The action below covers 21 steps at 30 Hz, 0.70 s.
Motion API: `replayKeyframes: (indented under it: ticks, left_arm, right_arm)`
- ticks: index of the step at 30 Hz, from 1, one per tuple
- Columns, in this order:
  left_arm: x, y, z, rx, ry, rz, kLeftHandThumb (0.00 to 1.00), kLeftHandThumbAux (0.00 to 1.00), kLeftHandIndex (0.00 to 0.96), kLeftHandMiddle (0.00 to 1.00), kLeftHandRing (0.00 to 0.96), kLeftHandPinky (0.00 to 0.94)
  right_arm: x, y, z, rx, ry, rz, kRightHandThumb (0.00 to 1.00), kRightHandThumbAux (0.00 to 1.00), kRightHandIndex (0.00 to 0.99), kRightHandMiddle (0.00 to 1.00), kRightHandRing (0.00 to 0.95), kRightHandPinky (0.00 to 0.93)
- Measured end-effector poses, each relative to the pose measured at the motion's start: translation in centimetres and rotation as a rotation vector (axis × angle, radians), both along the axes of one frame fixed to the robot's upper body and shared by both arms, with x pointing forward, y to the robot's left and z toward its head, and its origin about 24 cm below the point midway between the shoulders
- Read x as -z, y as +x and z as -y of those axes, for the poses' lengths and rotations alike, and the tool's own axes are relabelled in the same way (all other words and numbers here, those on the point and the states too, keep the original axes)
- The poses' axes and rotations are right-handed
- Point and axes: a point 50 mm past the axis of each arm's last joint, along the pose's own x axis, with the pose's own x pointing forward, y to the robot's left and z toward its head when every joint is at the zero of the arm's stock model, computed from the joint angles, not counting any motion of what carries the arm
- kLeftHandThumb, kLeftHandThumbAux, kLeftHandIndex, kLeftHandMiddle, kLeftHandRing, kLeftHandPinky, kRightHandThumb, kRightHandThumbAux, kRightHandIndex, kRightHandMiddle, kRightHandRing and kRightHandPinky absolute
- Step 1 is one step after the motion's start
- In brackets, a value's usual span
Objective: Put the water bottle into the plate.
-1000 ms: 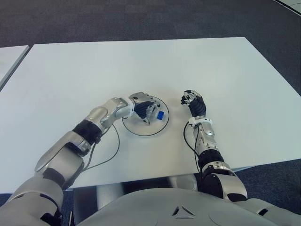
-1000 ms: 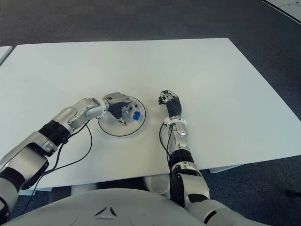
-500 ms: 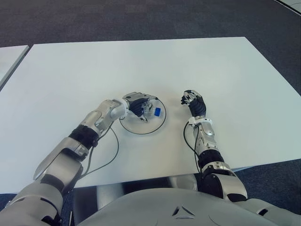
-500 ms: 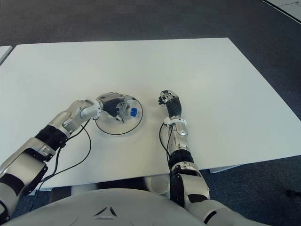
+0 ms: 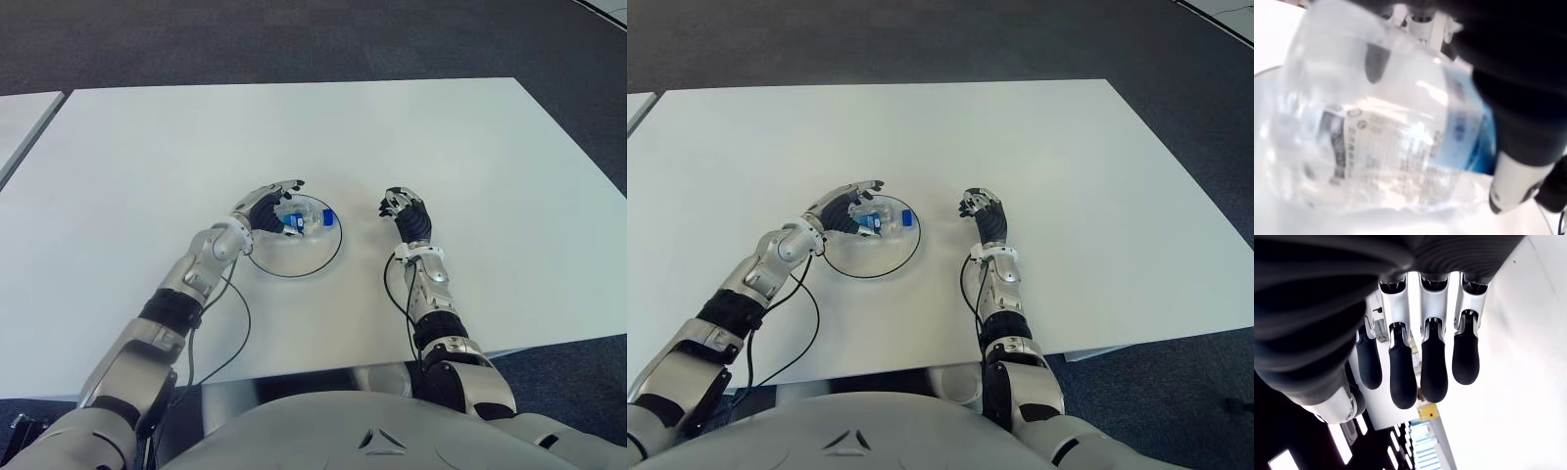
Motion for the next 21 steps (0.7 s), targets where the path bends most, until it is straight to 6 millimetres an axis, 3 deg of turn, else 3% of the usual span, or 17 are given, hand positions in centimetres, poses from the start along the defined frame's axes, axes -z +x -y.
replayKeyframes:
  ticks: [8,11,16,21]
  left_arm:
    - [0.3,-0.8,-0.9,-0.123,-0.164,0.057,0.793,0.794,0.225,0.253,0.244,0.316]
    - [0.5,-1.1,-1.1,-0.156,-0.212,0.064,0.922,0.818,0.310,0.325,0.361,0.352]
    - [0.5,-1.4,-1.5,-0.225,-0.300,0.118,0.987,0.699,0.388,0.417,0.490,0.386]
    - [0.5,-1.8,-2.2,-0.293,-0.345,0.171,0.997,0.663,0.426,0.521,0.539,0.418]
  right_arm:
    - [0.0,0.0,0.1,-0.001,-0.005,0.000,0.707,0.725,0.437,0.615,0.584,0.581]
    - [0.0,0.0,0.1,-0.002,-0.008,0.000,0.707,0.725,0.437,0.615,0.584,0.580]
    - [0.0,0.0,0.1,-0.003,-0.010,-0.001,0.708,0.725,0.437,0.615,0.582,0.578]
    - [0.0,0.0,0.1,-0.004,-0.011,-0.001,0.708,0.725,0.437,0.615,0.581,0.578]
